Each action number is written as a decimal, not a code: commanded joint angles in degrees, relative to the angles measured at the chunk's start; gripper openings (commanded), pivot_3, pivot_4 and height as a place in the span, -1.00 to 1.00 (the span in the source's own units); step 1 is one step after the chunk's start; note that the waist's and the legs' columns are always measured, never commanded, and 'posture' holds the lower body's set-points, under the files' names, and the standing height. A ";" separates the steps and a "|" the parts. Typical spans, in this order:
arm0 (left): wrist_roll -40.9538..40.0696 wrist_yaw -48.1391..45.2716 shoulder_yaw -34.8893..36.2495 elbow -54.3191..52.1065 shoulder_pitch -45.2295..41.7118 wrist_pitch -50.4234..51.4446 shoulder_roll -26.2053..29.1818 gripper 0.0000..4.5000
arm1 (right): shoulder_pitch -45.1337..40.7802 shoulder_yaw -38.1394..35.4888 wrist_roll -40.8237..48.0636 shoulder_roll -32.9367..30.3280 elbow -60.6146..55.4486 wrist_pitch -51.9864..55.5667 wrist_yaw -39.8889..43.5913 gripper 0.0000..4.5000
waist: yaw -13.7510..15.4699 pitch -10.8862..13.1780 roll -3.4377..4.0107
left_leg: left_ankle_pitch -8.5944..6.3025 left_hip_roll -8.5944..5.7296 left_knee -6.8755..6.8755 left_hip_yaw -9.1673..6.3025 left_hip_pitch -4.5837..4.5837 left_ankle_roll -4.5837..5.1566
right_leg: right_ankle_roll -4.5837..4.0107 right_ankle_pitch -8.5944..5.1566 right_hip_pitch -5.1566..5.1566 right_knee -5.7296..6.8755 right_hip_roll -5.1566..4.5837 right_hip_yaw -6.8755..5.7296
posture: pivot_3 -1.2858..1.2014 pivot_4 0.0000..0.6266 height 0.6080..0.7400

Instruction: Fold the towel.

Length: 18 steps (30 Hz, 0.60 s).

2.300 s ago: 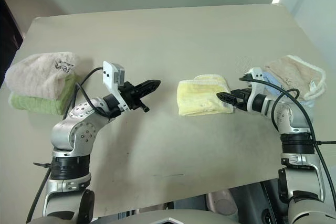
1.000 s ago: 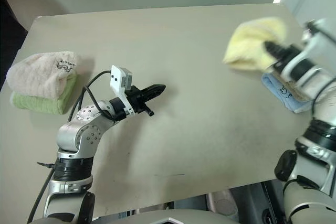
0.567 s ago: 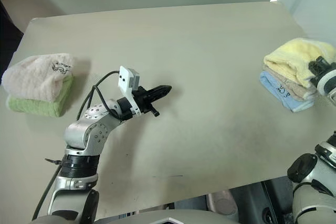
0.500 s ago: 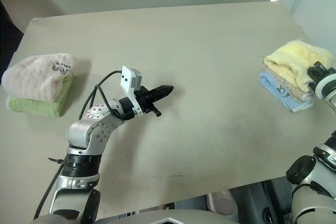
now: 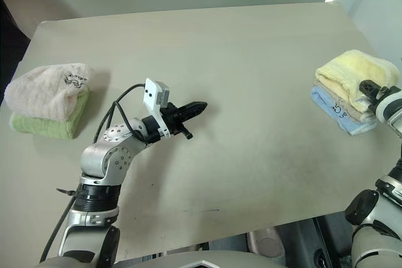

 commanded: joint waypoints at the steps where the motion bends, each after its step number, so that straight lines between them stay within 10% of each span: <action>1: -0.37 -0.65 0.25 -1.71 -0.35 -0.96 -0.08 -1.00 | 0.21 -1.48 -0.32 -1.34 -3.68 -2.10 -0.51 0.98 | 0.02 0.00 0.00 | 0.00 0.00 0.00 0.00 0.00 0.00 | 0.00 0.00 0.00 0.00 0.00 0.00 | 0.03 -0.52 1.00; 18: 0.57 -3.00 -1.09 1.39 -2.25 -1.75 -0.54 -1.00 | 4.68 0.04 -2.46 -3.69 -13.67 -10.31 0.81 0.98 | 0.01 0.00 0.00 | -0.01 -0.02 0.06 0.00 -0.01 0.02 | 0.08 0.02 0.03 0.00 0.00 0.01 | 0.03 -0.52 1.00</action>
